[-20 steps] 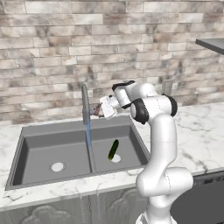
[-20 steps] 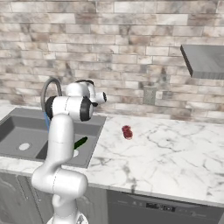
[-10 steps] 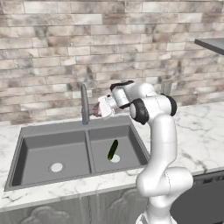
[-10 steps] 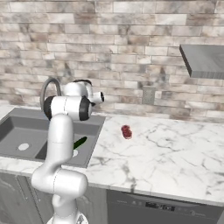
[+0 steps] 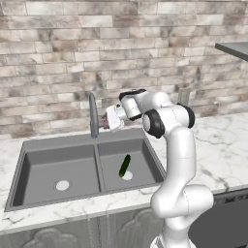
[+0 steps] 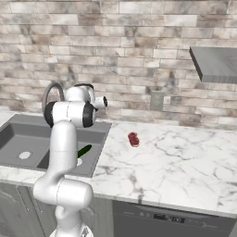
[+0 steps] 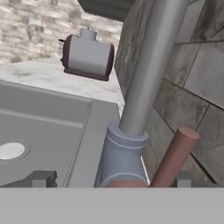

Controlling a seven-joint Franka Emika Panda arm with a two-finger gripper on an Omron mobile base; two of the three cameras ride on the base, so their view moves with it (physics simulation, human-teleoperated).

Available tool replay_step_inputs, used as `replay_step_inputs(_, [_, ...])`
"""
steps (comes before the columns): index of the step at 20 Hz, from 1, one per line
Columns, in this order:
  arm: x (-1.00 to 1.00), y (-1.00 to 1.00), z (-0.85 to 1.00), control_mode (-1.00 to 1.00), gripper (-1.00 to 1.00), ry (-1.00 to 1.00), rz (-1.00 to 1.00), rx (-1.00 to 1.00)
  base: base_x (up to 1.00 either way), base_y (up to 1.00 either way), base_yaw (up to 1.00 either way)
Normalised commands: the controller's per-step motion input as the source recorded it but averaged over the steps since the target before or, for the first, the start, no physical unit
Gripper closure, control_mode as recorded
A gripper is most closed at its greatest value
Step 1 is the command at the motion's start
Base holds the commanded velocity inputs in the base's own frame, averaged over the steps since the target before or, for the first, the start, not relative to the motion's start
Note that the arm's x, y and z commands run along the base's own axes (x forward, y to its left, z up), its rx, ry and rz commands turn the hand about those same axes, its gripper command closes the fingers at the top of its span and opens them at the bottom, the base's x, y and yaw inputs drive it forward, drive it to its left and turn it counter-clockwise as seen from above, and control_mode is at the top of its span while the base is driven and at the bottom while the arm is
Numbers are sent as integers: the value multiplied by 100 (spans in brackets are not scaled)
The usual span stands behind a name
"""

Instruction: Turn on the sink faucet. Then move the cucumber from the counter to the sink. Turn off the sink. Move the vegetable from the sink to the pot next to the stove. Finally move the pot to the rear left burner.

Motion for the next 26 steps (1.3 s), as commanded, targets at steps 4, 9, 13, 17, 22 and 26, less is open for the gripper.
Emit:
replay_step_inputs(4, [0, -2, -7, -100, -100, -1, 0, 0, 0, 0, 0])
replay_step_inputs(9, [1, -22, -8, -100, -100, 0, 0, 0, 0, 0, 0])
replay_step_inputs(13, [6, -37, -2, -100, -100, -1, 0, 0, 0, 0, 0])
replay_step_inputs(17, [1, -39, 0, -100, -100, -3, 0, 0, 0, 0, 0])
replay_step_inputs(22, [-26, -16, 1, -100, -100, -5, 0, 0, 0, 0, 0])
replay_step_inputs(26, [-78, 0, 13, -100, -100, -8, -5, 0, 0, 0, 0])
